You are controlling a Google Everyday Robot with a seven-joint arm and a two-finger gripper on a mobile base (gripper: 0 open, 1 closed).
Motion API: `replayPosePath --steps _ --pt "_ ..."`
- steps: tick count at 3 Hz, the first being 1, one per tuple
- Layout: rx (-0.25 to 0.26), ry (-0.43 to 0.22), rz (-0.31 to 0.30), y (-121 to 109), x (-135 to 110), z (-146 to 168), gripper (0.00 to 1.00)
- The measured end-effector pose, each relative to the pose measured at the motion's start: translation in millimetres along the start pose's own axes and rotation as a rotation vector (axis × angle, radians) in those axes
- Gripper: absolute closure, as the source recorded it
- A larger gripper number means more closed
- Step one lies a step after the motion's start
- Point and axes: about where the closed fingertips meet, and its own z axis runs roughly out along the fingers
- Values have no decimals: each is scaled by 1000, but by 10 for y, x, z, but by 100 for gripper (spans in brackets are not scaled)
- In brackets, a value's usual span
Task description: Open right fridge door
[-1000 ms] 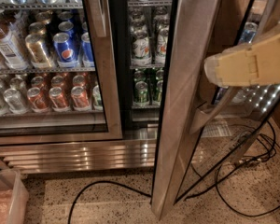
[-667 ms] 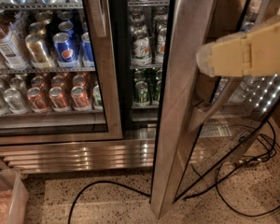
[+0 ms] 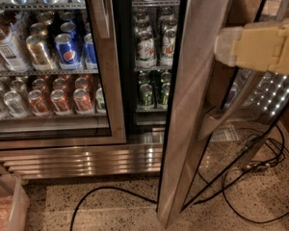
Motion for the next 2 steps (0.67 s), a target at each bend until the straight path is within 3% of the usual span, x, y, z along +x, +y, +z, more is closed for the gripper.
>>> replayPosePath --steps 1,2 --pt "-133 -163 84 203 -301 -43 0" --pt "-231 -271 183 366 -560 -207 0"
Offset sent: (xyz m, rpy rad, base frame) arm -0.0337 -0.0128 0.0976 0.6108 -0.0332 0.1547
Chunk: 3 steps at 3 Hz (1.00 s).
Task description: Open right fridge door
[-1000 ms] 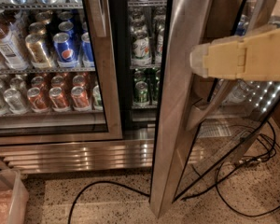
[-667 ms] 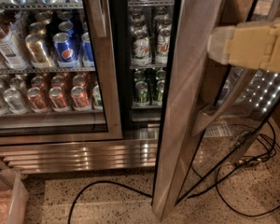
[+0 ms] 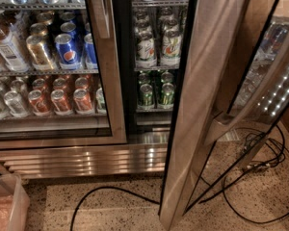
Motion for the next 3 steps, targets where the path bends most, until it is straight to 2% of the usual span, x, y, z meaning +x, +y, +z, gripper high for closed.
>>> replayPosePath --steps 1,2,3 --pt "2 -26 62 92 -63 -262 0" --pt "30 -20 94 167 -21 -554 0" --pt "144 -55 72 168 -144 -1028 0"
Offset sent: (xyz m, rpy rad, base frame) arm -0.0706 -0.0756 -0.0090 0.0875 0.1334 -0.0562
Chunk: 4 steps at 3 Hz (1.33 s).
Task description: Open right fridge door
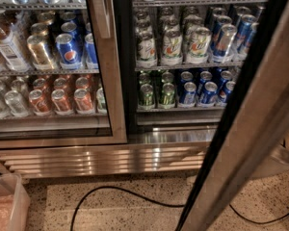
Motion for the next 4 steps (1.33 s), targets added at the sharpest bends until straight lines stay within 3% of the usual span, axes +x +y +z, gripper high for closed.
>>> replayPosePath --steps 3,4 --pt "293 -225 -148 52 -676 -1311 0" --pt "334 -277 -170 131 -815 -1583 0"
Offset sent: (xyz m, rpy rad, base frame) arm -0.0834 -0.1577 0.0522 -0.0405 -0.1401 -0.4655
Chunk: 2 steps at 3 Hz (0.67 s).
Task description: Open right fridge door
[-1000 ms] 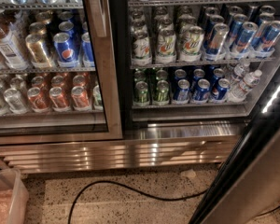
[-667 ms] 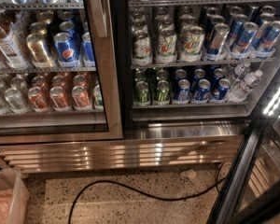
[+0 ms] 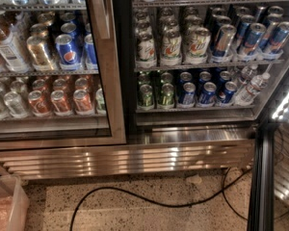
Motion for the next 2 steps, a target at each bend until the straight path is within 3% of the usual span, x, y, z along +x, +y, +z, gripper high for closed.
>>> replayPosePath --steps 2 --pt "20 -9 -18 35 -126 -85 0"
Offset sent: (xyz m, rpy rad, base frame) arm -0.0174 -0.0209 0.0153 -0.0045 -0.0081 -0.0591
